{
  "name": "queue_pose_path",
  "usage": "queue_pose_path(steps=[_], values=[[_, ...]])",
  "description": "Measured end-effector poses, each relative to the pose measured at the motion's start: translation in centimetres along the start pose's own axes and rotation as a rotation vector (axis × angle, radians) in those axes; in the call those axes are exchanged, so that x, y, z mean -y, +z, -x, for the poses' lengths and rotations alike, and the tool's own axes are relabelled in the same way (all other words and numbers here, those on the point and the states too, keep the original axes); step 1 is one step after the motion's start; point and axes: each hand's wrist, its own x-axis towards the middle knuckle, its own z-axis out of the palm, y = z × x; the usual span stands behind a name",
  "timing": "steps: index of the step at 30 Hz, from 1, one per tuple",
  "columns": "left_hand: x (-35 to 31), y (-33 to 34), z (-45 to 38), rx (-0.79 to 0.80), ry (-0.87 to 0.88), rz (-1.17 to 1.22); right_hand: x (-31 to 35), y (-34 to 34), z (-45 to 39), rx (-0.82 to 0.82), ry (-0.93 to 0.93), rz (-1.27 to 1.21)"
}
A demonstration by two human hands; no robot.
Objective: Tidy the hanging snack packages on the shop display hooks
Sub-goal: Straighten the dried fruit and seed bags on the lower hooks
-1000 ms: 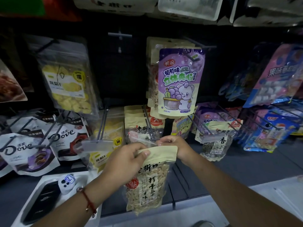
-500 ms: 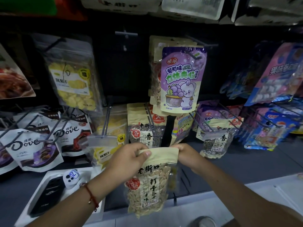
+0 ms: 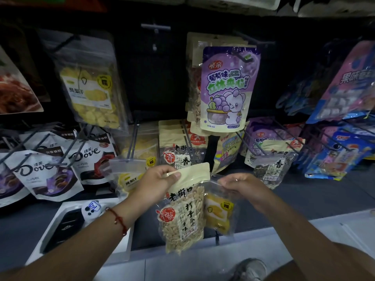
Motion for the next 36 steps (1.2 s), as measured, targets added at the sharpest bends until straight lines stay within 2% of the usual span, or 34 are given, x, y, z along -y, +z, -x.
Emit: queue_pose_path(steps=[11,17,29,36], values=[[-1.3,1.9,-1.2,0.009,0.086,0.037,0.3,-1.2,0.5,-0.046,0.014,-0.045],[-0.4,2.8,-1.9,-0.036,0.103,-0.112,-0.2,-1.6,0.7,-0.084,0.042,-0.05],[-0.7,4.5,-2.9,-0.216,0.175,-0.113,-0.4,-2.4,0.0,-0.145,0.054,-0.121],[-1.2,4.9,-3.4,-0.282,0.157,-0.138,-0.2,-3.0,0.3,-0.163,0.058,-0.13]])
